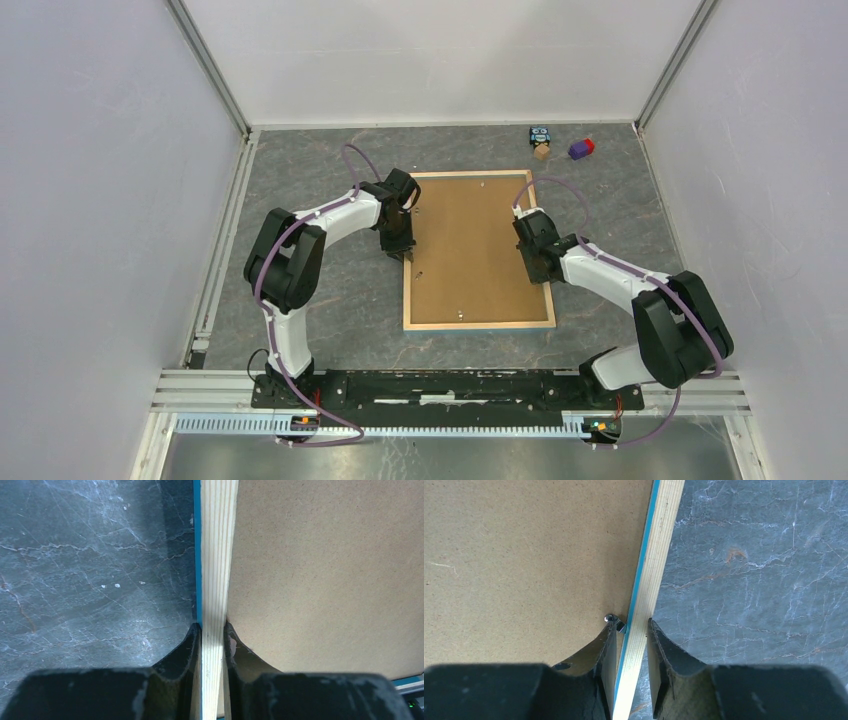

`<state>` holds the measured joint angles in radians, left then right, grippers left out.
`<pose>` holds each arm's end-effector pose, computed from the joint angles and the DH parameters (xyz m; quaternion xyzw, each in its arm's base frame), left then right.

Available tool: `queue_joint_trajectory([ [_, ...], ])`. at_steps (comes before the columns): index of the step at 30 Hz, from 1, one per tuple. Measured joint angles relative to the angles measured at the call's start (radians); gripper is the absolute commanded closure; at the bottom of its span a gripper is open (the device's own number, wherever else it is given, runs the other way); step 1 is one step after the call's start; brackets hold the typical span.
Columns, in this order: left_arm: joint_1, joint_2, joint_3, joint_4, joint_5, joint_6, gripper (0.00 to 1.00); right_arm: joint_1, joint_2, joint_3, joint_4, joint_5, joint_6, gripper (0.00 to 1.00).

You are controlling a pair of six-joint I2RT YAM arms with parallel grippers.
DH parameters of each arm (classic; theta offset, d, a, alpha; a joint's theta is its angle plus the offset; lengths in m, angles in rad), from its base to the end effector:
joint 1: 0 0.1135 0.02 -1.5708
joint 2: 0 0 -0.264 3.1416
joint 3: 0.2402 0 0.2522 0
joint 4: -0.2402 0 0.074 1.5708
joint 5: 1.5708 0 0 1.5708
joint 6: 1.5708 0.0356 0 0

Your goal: Put the photo into the frame

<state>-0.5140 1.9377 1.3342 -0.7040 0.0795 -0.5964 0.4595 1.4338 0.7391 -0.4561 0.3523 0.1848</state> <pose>0.3286 -0.1888 0.1646 -0.0356 0.9899 -0.1026 0.0907 0.2334 0.1018 0.1662 -0.0956 0.9588 -0.0976 0.2489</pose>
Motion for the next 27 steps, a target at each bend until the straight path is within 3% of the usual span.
queue_joint_trajectory([
  [5,0.0,0.0,0.0,0.0,0.0,0.0,0.98,0.0,0.001,0.0,0.001,0.0,-0.001,0.8],
  [9,0.0,0.0,0.0,0.0,0.0,0.0,0.98,0.0,0.001,-0.002,0.003,0.0,-0.006,0.9],
  [20,0.0,0.0,0.001,0.0,0.0,0.0,0.98,0.003,0.001,-0.003,0.008,-0.001,-0.029,1.0],
  [22,0.0,0.0,0.001,0.0,0.0,0.0,0.98,0.003,0.0,-0.003,0.008,-0.002,-0.033,0.93],
  [25,0.0,0.0,0.001,-0.001,0.0,0.0,0.98,0.003,-0.004,-0.004,0.007,-0.003,-0.033,0.62],
  [27,0.0,0.0,0.002,-0.002,0.0,0.001,0.95,0.003,-0.013,-0.007,0.007,-0.008,-0.027,0.48],
])
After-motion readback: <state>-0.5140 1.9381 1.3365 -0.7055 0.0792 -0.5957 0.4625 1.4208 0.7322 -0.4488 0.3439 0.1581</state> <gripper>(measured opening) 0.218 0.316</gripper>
